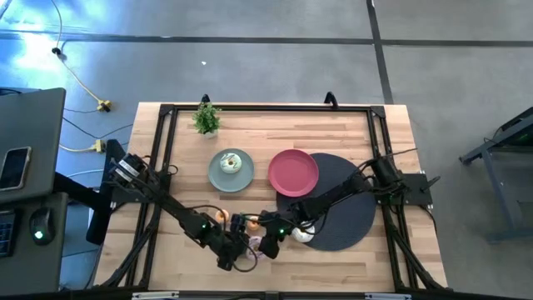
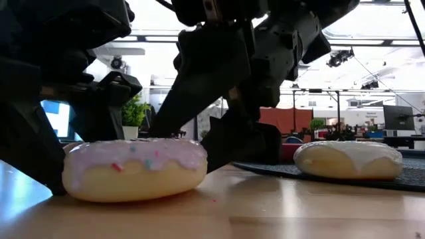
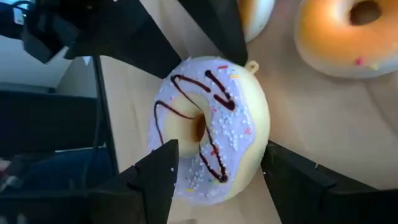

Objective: Pick & Place donuts
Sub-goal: Put the large purple donut on the gray plate

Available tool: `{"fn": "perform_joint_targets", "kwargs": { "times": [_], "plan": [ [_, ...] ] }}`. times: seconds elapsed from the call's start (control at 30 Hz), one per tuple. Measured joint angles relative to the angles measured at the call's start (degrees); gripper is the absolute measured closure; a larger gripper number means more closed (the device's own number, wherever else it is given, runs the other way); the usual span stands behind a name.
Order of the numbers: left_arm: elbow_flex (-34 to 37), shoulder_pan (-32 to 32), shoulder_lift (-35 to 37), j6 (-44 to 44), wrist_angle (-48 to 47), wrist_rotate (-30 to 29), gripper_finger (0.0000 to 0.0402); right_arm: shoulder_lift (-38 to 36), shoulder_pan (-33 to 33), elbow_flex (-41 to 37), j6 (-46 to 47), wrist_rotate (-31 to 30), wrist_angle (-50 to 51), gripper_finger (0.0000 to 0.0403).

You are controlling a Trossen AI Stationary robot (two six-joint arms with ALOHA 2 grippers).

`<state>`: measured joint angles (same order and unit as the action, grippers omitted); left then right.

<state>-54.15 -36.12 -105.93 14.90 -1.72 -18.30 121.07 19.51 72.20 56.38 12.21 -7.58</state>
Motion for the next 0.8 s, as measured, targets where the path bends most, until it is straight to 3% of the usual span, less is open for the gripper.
{"fn": "perform_joint_targets", "kwargs": {
  "times": [0.17,0.43,0.57,0.8],
  "plan": [
    [0.04,0.04,0.57,-0.36,-0.7,-1.82,0.017,-0.03,0.09,0.0,2.02,0.12,0.17,0.0216],
    [-2.94,0.08,0.47,-2.39,-4.75,-3.51,0.017,-0.35,0.0,0.0,2.36,-0.22,-0.21,0.0342],
    [-8.91,-0.98,1.93,-3.05,-19.46,-7.51,0.017,-2.1,0.16,0.0,0.87,-1.15,0.61,0.0389],
    [-14.23,-4.22,9.66,1.13,-43.68,-17.06,0.0181,-8.45,-1.06,0.07,-2.44,-8.48,7.82,0.0377]
  ]
}}
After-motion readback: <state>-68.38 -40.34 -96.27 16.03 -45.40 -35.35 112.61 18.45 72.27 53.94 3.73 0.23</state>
